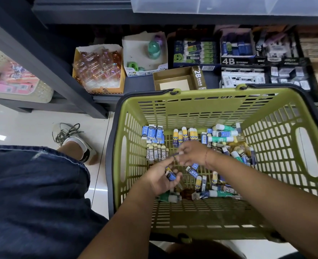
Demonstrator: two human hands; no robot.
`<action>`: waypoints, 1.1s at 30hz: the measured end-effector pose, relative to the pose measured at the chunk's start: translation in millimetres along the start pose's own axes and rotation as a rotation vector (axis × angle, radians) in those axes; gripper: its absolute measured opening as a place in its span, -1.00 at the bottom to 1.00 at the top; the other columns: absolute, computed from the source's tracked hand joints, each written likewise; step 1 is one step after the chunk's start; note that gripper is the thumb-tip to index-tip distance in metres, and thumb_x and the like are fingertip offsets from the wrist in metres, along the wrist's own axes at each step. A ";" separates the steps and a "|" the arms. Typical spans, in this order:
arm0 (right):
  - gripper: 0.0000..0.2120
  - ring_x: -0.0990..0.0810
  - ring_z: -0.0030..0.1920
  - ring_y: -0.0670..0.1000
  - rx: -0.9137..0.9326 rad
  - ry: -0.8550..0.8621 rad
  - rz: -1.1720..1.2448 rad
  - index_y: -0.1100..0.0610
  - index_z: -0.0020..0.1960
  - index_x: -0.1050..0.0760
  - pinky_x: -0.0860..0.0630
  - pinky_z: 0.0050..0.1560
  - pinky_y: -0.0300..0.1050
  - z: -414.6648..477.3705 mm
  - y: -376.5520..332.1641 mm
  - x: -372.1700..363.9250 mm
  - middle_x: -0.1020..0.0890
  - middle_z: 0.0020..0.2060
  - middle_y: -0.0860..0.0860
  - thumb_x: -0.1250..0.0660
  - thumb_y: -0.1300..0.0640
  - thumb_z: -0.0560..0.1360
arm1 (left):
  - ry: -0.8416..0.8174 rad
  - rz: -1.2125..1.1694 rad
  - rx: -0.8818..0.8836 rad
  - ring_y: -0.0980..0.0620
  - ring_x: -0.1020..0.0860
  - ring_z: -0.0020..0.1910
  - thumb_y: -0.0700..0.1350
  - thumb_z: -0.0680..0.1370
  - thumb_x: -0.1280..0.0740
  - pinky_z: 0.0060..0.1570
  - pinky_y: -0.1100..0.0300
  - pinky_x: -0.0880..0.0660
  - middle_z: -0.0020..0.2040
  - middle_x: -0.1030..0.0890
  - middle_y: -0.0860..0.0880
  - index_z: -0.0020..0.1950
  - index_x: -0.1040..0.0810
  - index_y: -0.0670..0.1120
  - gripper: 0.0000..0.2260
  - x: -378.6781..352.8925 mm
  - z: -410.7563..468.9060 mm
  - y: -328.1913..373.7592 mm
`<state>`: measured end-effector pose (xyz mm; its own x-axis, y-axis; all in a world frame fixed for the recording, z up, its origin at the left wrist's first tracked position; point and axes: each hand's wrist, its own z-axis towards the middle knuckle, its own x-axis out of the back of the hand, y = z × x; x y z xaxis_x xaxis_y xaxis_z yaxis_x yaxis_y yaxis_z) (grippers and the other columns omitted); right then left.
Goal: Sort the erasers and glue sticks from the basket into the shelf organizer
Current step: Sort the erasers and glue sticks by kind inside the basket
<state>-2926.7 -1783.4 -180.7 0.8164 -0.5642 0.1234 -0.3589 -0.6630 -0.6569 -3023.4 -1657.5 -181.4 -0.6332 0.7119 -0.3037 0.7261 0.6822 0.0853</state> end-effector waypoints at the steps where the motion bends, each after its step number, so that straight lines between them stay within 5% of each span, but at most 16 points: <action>1: -0.91 -0.58 -0.29 -0.08 0.009 0.070 0.047 0.17 -0.04 -0.53 -0.55 -0.24 -0.27 2.2 -3.6 8.9 -0.61 -0.25 0.05 -0.41 0.24 0.47 | 0.008 -0.032 0.002 -0.07 -0.52 -0.19 -0.12 0.57 -0.34 -0.46 0.23 -0.55 -0.08 -0.44 -0.15 0.06 -0.43 -0.20 -0.82 1.0 0.0 0.7; 5: -0.88 -0.50 -0.29 -0.09 0.060 0.352 0.017 0.25 -0.05 -0.57 -0.44 -0.30 -0.32 19.9 -19.1 38.2 -0.58 -0.25 -0.01 -0.44 0.23 0.46 | 0.005 -0.142 -0.012 -0.14 -0.51 -0.14 -0.38 0.60 -0.17 -0.45 0.15 -0.60 0.07 -0.41 -0.27 0.06 -0.38 -0.26 -0.92 0.9 -0.9 2.1; 9: -0.83 -0.51 -0.24 0.02 0.034 0.295 -0.365 0.25 0.00 -0.61 -0.42 -0.22 -0.19 44.7 -29.3 41.7 -0.57 -0.29 0.05 -0.44 0.17 0.47 | -0.001 -0.171 0.005 -0.17 -0.53 -0.02 -0.35 0.62 -0.17 -0.46 0.11 -0.60 0.21 -0.43 -0.31 0.10 -0.40 -0.29 -0.91 -2.3 -3.6 1.6; 15: -0.75 -0.61 -0.08 0.09 -0.005 0.402 -0.614 0.18 0.10 -0.59 -0.54 -0.09 -0.10 60.3 -24.7 27.2 -0.68 -0.05 0.11 -0.42 0.07 0.48 | -0.056 -0.033 0.042 -0.02 -0.67 -0.29 -0.16 0.63 -0.22 -0.49 0.30 -0.56 -0.26 -0.66 -0.18 -0.04 -0.46 -0.25 -0.84 -2.6 -10.0 3.3; 19: -0.70 -0.59 -0.13 0.03 0.078 0.560 -0.457 0.15 0.16 -0.53 -0.42 -0.17 -0.21 55.8 -9.2 15.6 -0.67 -0.15 0.05 -0.44 0.10 0.46 | -0.047 -0.010 -0.007 0.02 -0.67 -0.34 -0.11 0.61 -0.27 -0.60 0.33 -0.48 -0.27 -0.67 -0.12 -0.07 -0.49 -0.18 -0.85 -4.8 -11.5 2.9; 26: -0.66 -0.60 -0.15 0.06 0.132 0.611 -0.453 0.13 0.21 -0.39 -0.50 -0.17 -0.11 51.6 1.4 10.9 -0.62 -0.22 0.03 -0.40 0.12 0.50 | -0.045 -0.020 -0.085 0.03 -0.68 -0.32 -0.05 0.57 -0.32 -0.50 0.30 -0.55 -0.24 -0.68 -0.10 -0.08 -0.51 -0.18 -0.82 -3.2 -11.6 3.0; 29: -0.84 -0.52 -0.27 -0.05 0.210 0.525 -0.341 0.10 0.01 -0.51 -0.40 -0.24 -0.21 41.2 -5.0 10.5 -0.54 -0.31 -0.06 -0.42 0.09 0.48 | -0.032 -0.052 -0.131 -0.01 -0.68 -0.31 -0.07 0.56 -0.32 -0.44 0.26 -0.58 -0.26 -0.67 -0.12 -0.07 -0.51 -0.21 -0.81 -2.9 -10.2 2.9; 33: -0.90 -0.56 -0.15 -0.07 0.247 0.071 -0.129 0.05 -0.14 -0.58 -0.55 -0.03 -0.12 14.8 -7.3 3.5 -0.63 -0.16 0.00 -0.48 0.08 0.42 | -0.030 -0.028 -0.144 -0.03 -0.68 -0.30 -0.08 0.56 -0.33 -0.37 0.25 -0.61 -0.28 -0.67 -0.17 -0.03 -0.53 -0.29 -0.75 -3.8 -11.5 3.5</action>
<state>-2914.5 -1773.2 -186.5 0.8111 -0.5218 0.2643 -0.1257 -0.5968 -0.7925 -3021.6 -1655.9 -169.0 -0.6427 0.6885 -0.3359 0.6612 0.7200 0.2108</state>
